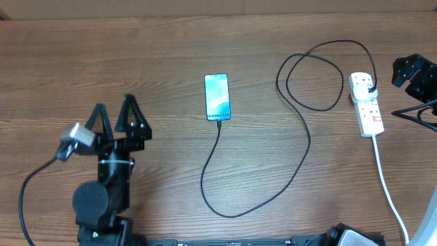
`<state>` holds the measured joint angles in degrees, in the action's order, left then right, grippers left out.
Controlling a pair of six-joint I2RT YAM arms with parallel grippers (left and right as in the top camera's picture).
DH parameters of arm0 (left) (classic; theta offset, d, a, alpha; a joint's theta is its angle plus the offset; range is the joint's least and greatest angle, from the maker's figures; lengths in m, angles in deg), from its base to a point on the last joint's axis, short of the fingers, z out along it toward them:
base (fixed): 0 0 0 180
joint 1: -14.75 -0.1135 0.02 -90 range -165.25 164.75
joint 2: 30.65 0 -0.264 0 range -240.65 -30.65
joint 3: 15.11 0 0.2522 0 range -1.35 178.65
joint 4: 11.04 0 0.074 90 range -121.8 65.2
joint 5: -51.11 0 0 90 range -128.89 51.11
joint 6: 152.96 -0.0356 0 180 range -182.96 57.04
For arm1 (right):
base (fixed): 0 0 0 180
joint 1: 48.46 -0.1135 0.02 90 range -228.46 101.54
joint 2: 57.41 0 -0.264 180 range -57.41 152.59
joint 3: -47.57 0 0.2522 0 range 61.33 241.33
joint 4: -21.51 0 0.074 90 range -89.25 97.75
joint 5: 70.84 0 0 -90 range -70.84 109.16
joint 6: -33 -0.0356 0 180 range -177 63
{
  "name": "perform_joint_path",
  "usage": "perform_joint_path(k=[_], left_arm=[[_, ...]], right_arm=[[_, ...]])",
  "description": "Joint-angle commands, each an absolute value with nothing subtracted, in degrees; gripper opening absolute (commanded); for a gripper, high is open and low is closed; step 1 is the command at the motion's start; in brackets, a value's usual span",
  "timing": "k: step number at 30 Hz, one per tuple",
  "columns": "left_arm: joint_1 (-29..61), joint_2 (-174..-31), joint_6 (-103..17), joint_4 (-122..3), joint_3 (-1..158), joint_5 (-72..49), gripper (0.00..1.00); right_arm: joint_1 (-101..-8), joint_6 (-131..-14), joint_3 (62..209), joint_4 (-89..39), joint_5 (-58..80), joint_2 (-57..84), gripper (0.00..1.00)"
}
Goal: Plug charger to phone and switch on socket
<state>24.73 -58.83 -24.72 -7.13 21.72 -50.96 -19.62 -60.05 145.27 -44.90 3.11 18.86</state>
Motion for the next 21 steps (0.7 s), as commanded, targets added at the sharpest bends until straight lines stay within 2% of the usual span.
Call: perform_joint_path(k=[1,18,21], left_arm=[[24.01,-54.07,-21.79,-6.45,18.05,-53.54,1.0],[19.94,-32.86,-21.81,-6.56,-0.79,-55.0,1.0],[19.55,-30.98,-21.81,-11.24,-1.03,-55.42,1.0]], right_arm=[[-19.47,-60.4,145.73,-44.68,3.72,18.91,1.0],[-19.47,-60.4,145.73,-44.68,3.72,18.91,1.0],[-19.47,-60.4,145.73,-44.68,3.72,18.91,1.0]])
